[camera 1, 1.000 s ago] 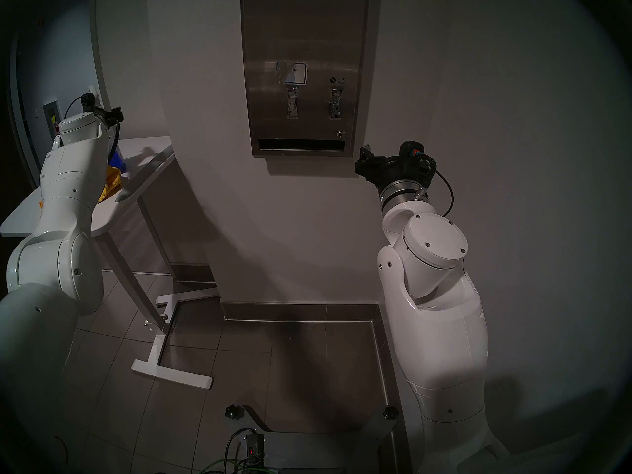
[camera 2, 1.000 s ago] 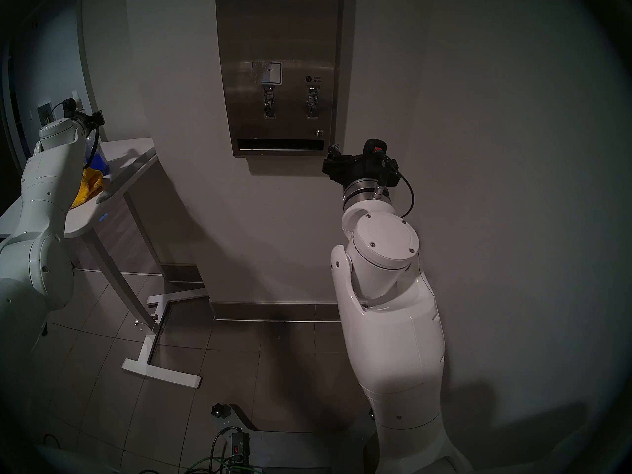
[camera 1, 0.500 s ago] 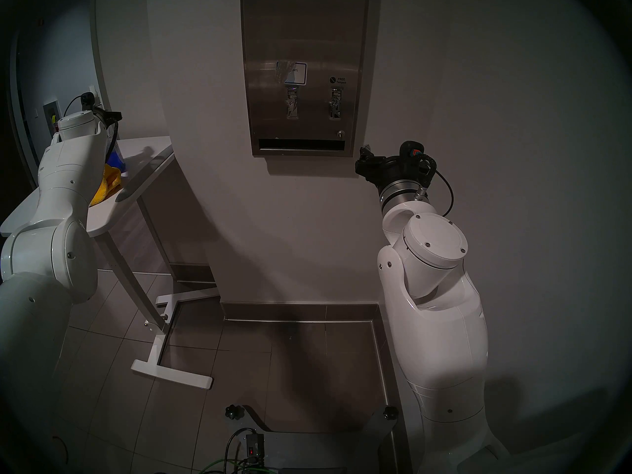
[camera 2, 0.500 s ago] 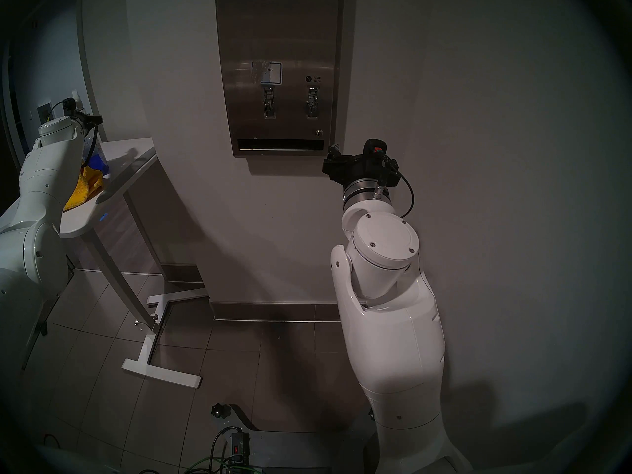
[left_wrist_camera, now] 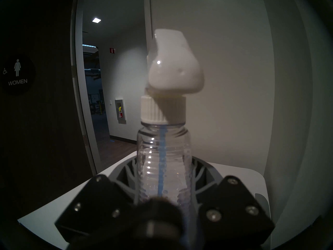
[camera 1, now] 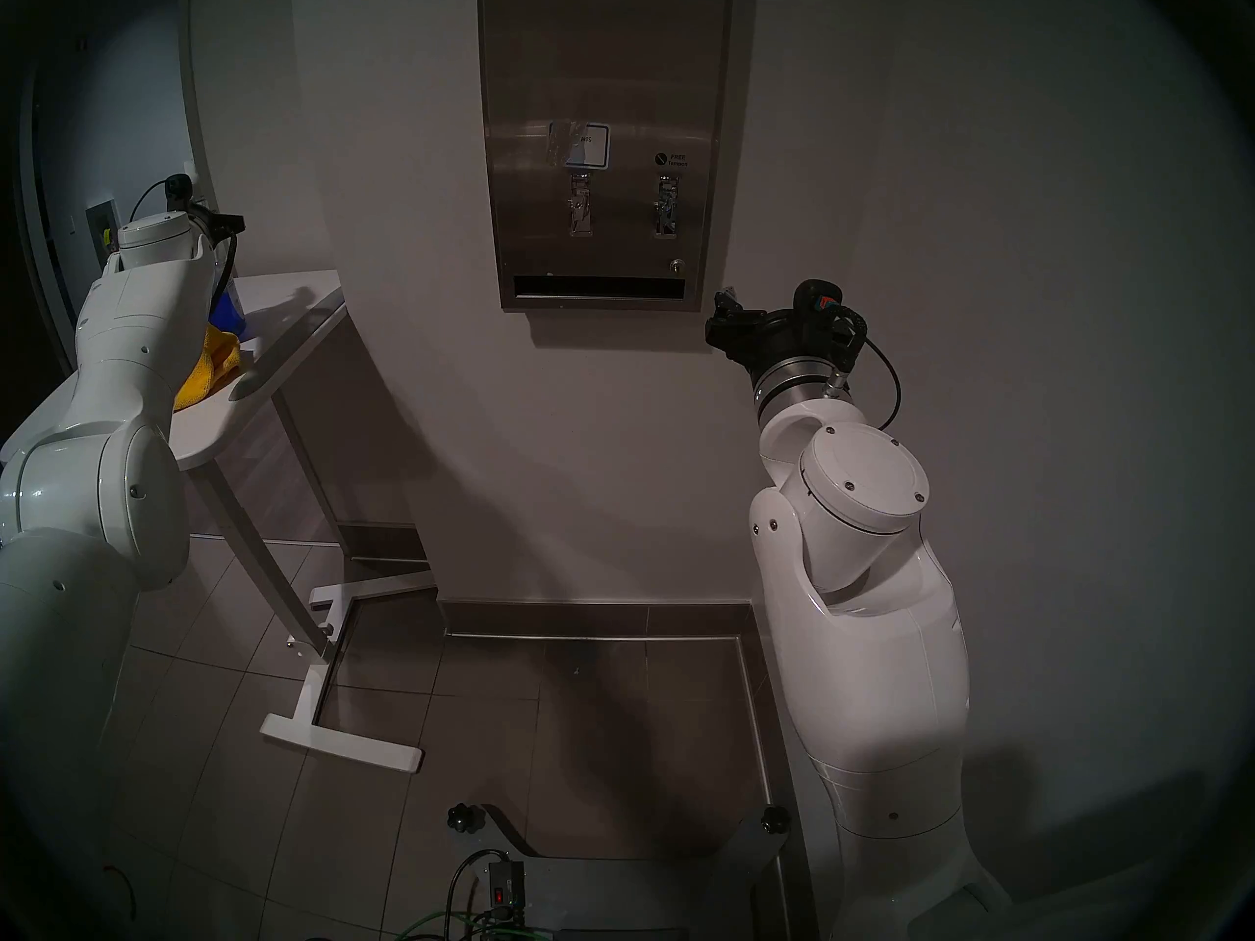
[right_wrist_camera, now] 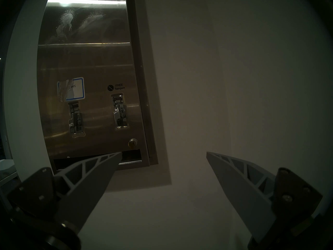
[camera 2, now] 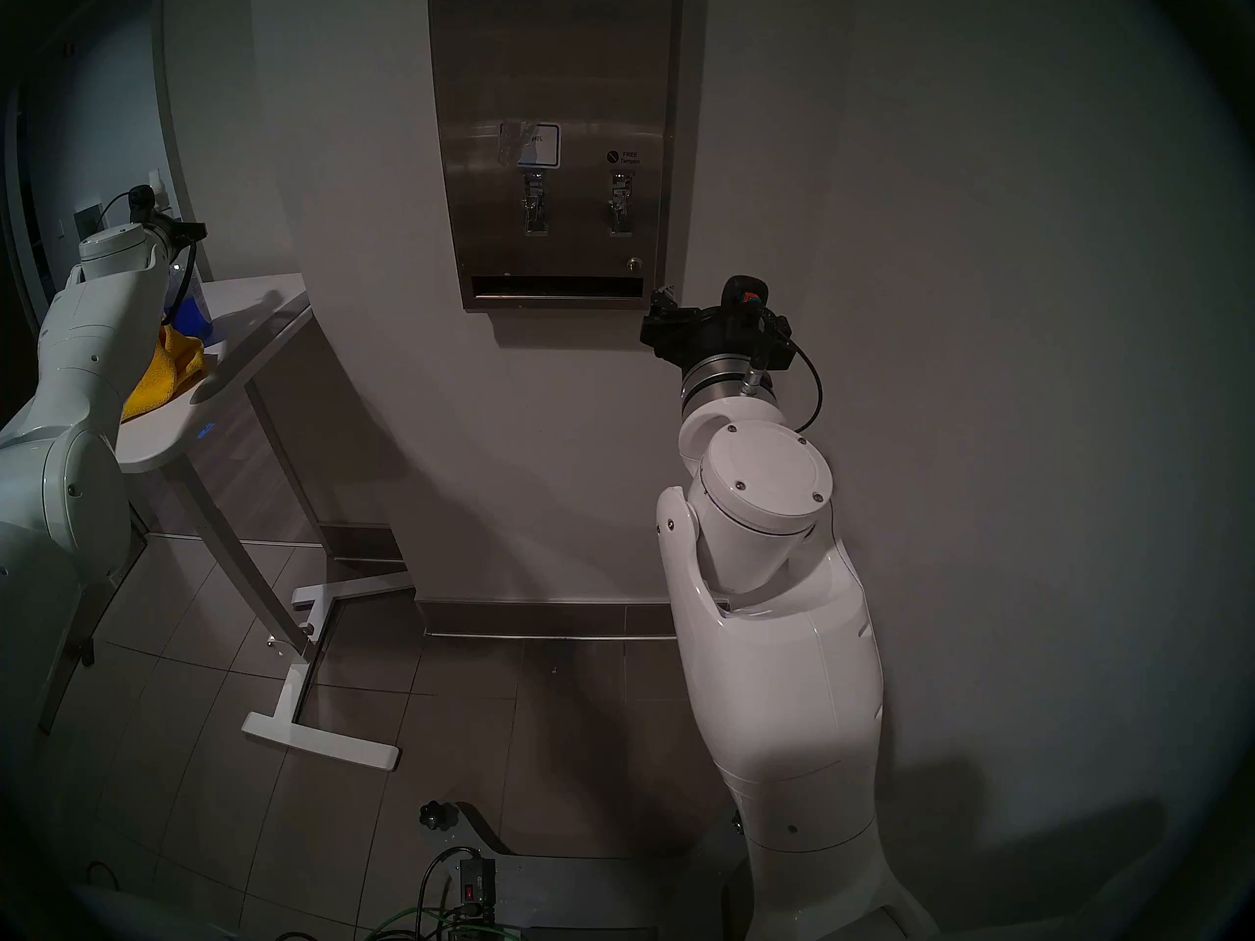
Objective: Pick up the cleaner bottle and spray the cleaner onto the surface
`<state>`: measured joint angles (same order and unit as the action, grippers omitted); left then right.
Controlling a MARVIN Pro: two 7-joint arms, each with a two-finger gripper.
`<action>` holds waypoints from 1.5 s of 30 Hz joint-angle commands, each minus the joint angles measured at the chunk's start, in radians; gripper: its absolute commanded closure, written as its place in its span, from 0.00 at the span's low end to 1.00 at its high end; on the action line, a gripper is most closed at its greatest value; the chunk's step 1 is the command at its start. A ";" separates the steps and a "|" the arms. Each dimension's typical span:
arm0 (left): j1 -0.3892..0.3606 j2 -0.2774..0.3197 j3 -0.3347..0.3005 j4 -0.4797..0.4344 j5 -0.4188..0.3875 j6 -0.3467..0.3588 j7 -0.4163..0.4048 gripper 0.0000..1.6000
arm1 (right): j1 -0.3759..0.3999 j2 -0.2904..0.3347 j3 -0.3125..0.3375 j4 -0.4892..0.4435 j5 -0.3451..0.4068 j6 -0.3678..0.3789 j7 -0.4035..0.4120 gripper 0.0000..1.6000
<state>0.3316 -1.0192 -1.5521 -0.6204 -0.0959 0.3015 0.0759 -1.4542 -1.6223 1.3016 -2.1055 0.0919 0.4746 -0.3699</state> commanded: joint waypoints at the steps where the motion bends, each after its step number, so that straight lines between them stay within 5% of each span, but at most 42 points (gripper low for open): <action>1: -0.113 0.002 0.018 -0.117 0.021 -0.069 0.004 1.00 | 0.023 -0.001 0.001 -0.029 -0.002 -0.008 0.000 0.00; 23: -0.133 -0.112 0.049 -0.243 -0.001 -0.218 -0.076 1.00 | 0.023 -0.002 0.001 -0.030 -0.003 -0.009 0.000 0.00; 45: -0.016 -0.205 0.121 -0.437 -0.110 -0.161 -0.319 1.00 | 0.022 -0.001 0.001 -0.028 -0.002 -0.008 0.000 0.00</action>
<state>0.3281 -1.2016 -1.4324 -0.9491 -0.1723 0.1450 -0.1890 -1.4542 -1.6225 1.3017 -2.1050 0.0918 0.4747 -0.3699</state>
